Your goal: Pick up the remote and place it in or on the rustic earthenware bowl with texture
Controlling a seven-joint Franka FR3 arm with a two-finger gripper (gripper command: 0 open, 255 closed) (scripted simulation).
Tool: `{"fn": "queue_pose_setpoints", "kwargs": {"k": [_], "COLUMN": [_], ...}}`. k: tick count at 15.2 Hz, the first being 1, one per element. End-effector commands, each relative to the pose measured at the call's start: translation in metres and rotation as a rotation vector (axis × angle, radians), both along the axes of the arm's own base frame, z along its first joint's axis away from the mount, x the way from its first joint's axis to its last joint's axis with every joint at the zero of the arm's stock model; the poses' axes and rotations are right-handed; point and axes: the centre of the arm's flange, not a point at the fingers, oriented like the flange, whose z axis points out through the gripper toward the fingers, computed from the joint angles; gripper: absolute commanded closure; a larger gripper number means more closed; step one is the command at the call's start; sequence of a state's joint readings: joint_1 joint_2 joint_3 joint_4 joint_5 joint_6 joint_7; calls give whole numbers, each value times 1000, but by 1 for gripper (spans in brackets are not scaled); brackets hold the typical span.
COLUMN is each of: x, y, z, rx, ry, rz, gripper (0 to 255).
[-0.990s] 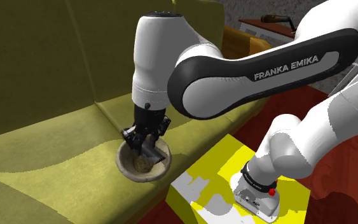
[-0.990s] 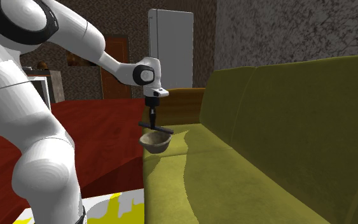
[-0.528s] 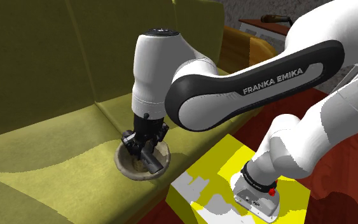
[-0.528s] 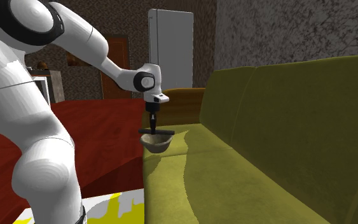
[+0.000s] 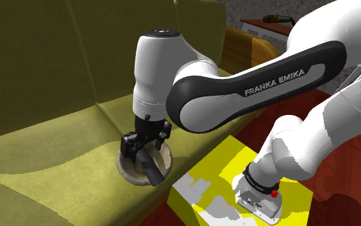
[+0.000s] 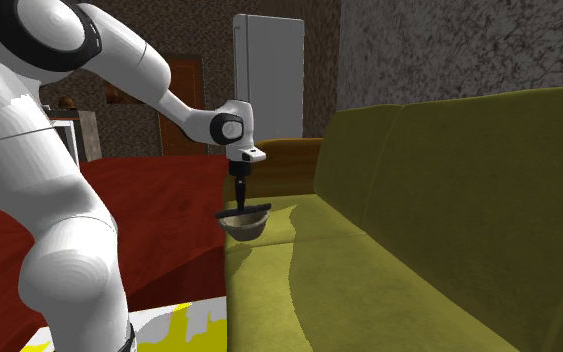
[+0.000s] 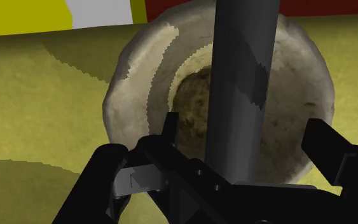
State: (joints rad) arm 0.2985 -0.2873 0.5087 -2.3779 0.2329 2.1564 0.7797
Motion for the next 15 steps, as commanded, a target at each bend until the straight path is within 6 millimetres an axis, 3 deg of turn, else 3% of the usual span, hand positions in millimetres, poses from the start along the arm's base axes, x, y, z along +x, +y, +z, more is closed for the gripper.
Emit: {"fn": "queue_pose_setpoints", "kwargs": {"k": [1,3,7,15], "x": [0,0,0,0], "y": [0,0,-4,-4], "z": [0,0,50,50], "rx": [0,0,0,0], "ry": [0,0,0,0], "rz": [0,0,0,0], "gripper": [0,0,0,0]}}
